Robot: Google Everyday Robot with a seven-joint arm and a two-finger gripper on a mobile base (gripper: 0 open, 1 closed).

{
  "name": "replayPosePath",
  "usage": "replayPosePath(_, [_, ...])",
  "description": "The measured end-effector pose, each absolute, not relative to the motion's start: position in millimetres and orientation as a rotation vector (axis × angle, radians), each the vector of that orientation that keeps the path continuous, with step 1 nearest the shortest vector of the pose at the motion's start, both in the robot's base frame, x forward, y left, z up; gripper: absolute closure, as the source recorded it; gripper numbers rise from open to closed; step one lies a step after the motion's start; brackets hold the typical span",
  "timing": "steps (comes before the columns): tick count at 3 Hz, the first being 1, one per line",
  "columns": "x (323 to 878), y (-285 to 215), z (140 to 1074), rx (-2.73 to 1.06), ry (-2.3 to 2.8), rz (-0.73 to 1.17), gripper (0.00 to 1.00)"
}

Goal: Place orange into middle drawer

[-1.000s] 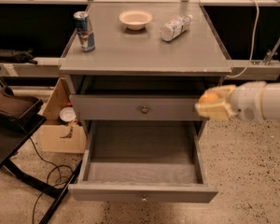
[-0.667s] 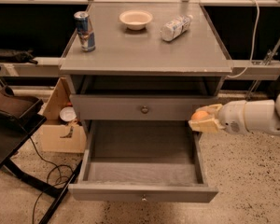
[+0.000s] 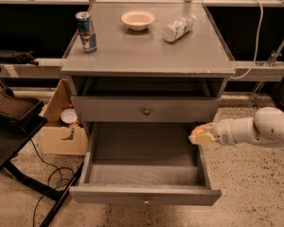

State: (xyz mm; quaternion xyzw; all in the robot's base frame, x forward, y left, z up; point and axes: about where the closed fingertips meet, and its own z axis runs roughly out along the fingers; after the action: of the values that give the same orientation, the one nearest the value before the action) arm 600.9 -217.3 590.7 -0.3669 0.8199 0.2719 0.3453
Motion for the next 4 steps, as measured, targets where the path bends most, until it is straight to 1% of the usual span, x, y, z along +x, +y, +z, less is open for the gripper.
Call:
replayPosePath(1, [607,-222,566,-0.937,2.157,0.722,1.00])
replayPosePath(2, [607,-222,566,-0.938,2.157,0.722,1.00])
replayPosePath(3, [597,-198,510,-0.989,2.221,0.759,1.00])
replayPosePath(4, [580,-163,428,-1.065,2.306,0.781,1.00])
